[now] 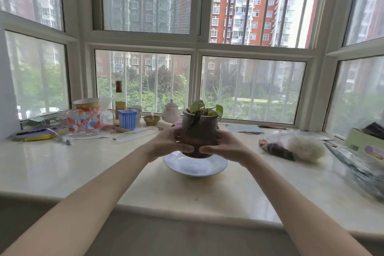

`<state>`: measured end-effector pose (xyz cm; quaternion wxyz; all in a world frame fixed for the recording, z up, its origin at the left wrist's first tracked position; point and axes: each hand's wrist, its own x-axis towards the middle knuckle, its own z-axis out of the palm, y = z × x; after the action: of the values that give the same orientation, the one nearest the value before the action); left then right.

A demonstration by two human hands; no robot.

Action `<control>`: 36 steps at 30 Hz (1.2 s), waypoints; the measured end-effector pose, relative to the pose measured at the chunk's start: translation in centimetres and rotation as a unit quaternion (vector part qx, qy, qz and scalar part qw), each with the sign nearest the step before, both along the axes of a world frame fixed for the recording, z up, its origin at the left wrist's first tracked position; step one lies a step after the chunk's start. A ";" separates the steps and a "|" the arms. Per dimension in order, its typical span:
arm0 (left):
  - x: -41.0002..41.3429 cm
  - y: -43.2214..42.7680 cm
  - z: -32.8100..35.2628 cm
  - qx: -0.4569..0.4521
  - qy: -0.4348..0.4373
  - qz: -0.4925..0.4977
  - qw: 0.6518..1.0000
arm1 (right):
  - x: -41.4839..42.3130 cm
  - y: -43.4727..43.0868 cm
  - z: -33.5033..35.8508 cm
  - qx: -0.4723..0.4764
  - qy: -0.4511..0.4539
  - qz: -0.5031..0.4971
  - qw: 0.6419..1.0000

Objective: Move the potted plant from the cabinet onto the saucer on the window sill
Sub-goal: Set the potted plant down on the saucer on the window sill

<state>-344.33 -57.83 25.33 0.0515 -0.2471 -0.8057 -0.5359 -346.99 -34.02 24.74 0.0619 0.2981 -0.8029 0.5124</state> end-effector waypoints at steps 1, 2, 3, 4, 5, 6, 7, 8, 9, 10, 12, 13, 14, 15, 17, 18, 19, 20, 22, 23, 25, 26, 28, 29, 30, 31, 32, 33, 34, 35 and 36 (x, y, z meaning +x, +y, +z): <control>-0.1 0.0 -0.2 0.000 0.001 0.001 1.000 | -0.2 0.1 -0.2 -0.002 0.001 0.001 1.000; -0.2 0.1 -0.3 0.001 0.002 0.002 1.000 | -0.4 0.2 -0.4 -0.006 0.000 0.004 1.000; -0.2 0.1 -0.3 0.001 0.008 0.003 1.000 | -0.6 0.2 -0.6 -0.009 -0.001 0.005 1.000; -0.4 0.1 -0.3 -0.001 0.017 -0.001 1.000 | -0.8 0.1 -0.9 -0.013 0.000 0.004 1.000; -0.5 0.1 -0.4 -0.005 0.023 -0.006 1.000 | -1.0 0.1 -1.1 -0.011 0.001 0.004 1.000; -0.6 0.1 -0.5 -0.009 0.027 -0.009 1.000 | -1.3 0.0 -1.2 -0.008 0.002 0.006 1.000; -0.7 0.1 -0.5 -0.014 0.027 -0.009 1.000 | -1.5 0.1 -1.3 -0.004 0.004 0.009 1.000; -0.9 -0.1 -0.9 -0.017 0.024 -0.002 1.000 | -1.8 0.0 -1.6 0.001 0.007 0.012 1.000; -1.1 -0.2 -1.1 -0.022 0.022 0.005 1.000 | -2.1 -0.2 -1.9 0.005 0.012 0.011 1.000; -1.3 -0.2 -1.3 -0.030 0.018 0.011 0.999 | -2.3 -0.3 -2.1 0.010 0.015 0.009 1.000; -1.8 -0.3 -1.7 -0.054 0.008 0.016 0.998 | -2.8 -0.3 -2.6 0.015 0.010 0.005 1.000; -2.1 -0.3 -1.8 -0.064 0.004 0.014 0.998 | -3.0 -0.2 -2.9 0.017 0.007 0.006 1.000; -2.3 -0.4 -1.9 -0.071 0.000 0.010 0.997 | -3.2 -0.2 -3.1 0.022 0.005 0.005 1.000; -2.6 -0.5 -2.0 -0.075 -0.002 0.008 0.997 | -3.3 -0.3 -3.2 0.030 0.005 0.006 1.000; -2.9 -0.8 -2.3 -0.077 -0.010 0.003 0.997 | -3.6 -0.4 -3.2 0.049 -0.004 0.007 0.999; -3.1 -0.9 -2.4 -0.077 -0.012 0.002 0.997 | -3.7 -0.3 -3.1 0.057 -0.009 0.005 0.998; -3.2 -0.9 -2.5 -0.079 -0.011 0.003 0.997 | -3.8 -0.4 -3.1 0.068 -0.010 0.003 0.998; -3.2 -0.9 -2.6 -0.085 -0.010 0.006 0.996 | -3.8 -0.4 -3.1 0.077 -0.011 0.006 0.997; -3.2 -1.1 -2.7 -0.096 -0.009 0.018 0.995 | -3.8 -0.5 -3.0 0.089 -0.013 0.013 0.996; -3.3 -1.1 -2.6 -0.103 -0.010 0.022 0.994 | -3.9 -0.5 -2.9 0.095 -0.014 0.012 0.995; -3.4 -1.2 -2.6 -0.125 -0.012 0.025 0.992 | -3.9 -0.6 -3.1 0.103 -0.015 0.008 0.995; -3.5 -1.2 -2.5 -0.133 -0.013 0.025 0.991 | -4.0 -0.5 -3.1 0.105 -0.014 0.006 0.994; -3.3 -1.2 -2.5 -0.143 -0.019 0.031 0.989 | -3.9 -0.5 -3.0 0.112 -0.012 0.008 0.994; -3.0 -1.0 -2.5 -0.148 -0.022 0.035 0.988 | -3.9 -0.4 -3.0 0.119 -0.010 0.009 0.993; -2.8 -0.9 -2.5 -0.152 -0.025 0.040 0.987 | -3.9 -0.4 -3.1 0.127 -0.010 0.006 0.992; -2.7 -0.7 -2.4 -0.156 -0.025 0.046 0.986 | -3.8 -0.4 -3.1 0.134 -0.011 0.001 0.991; -2.6 -0.6 -2.4 -0.159 -0.027 0.051 0.986 | -3.9 -0.3 -3.1 0.137 -0.012 -0.003 0.990; -2.5 -0.6 -2.3 -0.163 -0.030 0.058 0.984 | -3.9 -0.3 -3.1 0.140 -0.015 -0.005 0.990; -2.5 -0.5 -2.3 -0.166 -0.033 0.063 0.984 | -3.9 -0.3 -3.0 0.142 -0.017 -0.004 0.990; -2.5 -0.5 -2.3 -0.172 -0.037 0.068 0.982 | -3.8 -0.3 -3.0 0.147 -0.017 -0.004 0.989; -2.6 -0.6 -2.3 -0.176 -0.039 0.070 0.981 | -3.8 -0.3 -2.9 0.151 -0.015 -0.004 0.988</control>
<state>-346.96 -58.40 23.05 0.0129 -0.1740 -0.9042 -0.3897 -350.76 -34.30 21.79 0.0064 0.2927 -0.8732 0.3897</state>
